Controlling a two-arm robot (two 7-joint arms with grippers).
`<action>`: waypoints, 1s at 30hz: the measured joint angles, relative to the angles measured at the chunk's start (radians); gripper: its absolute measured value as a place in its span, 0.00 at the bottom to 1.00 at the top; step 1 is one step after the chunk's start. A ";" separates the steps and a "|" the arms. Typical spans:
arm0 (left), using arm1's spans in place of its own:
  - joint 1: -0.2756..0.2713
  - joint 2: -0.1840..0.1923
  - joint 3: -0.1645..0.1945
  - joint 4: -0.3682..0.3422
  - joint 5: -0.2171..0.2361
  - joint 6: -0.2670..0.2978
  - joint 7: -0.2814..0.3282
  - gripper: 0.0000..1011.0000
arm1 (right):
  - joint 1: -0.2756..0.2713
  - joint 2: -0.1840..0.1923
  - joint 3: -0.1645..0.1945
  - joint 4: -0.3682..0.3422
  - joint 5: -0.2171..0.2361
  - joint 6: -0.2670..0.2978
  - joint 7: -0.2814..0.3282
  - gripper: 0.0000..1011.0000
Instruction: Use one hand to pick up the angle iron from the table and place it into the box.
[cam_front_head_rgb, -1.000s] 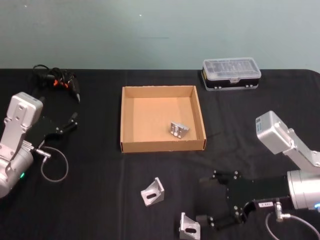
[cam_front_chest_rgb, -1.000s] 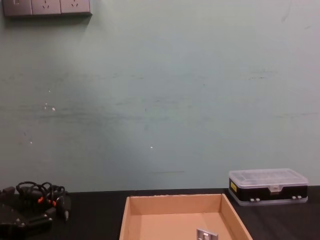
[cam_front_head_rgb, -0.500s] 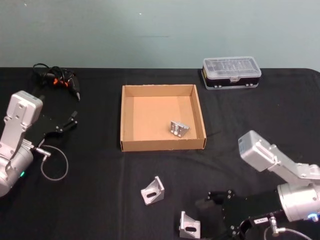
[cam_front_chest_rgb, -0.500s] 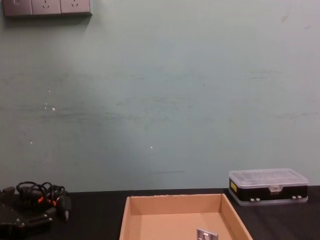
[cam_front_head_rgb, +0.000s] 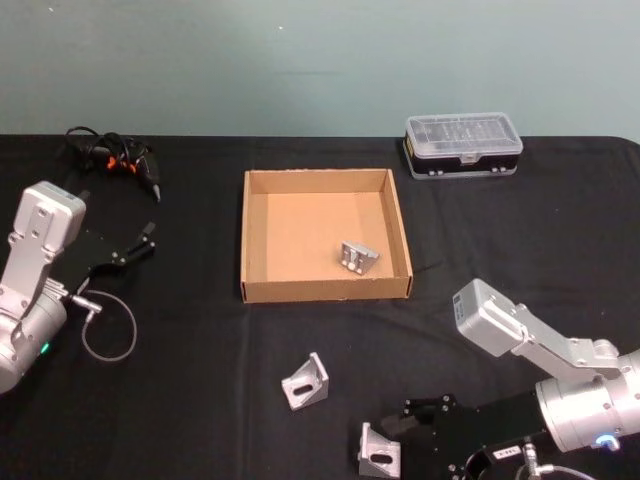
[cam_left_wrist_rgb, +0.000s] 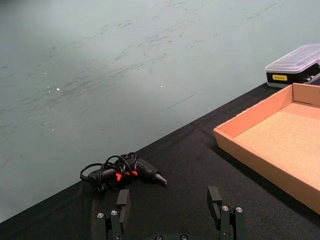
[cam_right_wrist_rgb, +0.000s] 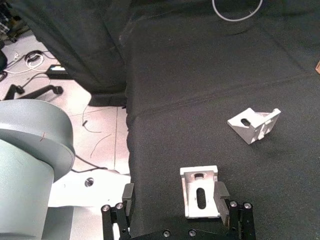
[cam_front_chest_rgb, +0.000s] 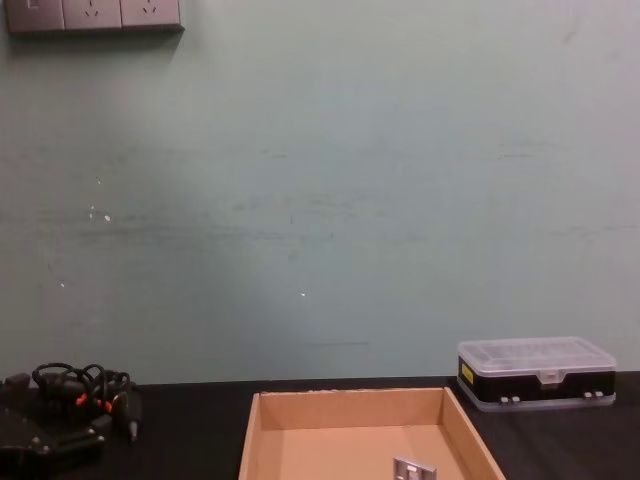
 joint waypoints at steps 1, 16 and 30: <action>0.000 0.000 0.000 0.000 0.000 0.000 0.000 1.00 | 0.003 -0.002 -0.003 0.003 -0.001 0.000 0.000 0.99; 0.000 0.000 0.000 0.000 0.000 0.000 0.000 1.00 | 0.068 -0.062 -0.060 0.087 -0.015 -0.017 0.006 0.99; 0.000 0.000 0.000 0.000 0.000 0.000 0.000 1.00 | 0.107 -0.101 -0.103 0.139 -0.025 -0.027 0.019 0.99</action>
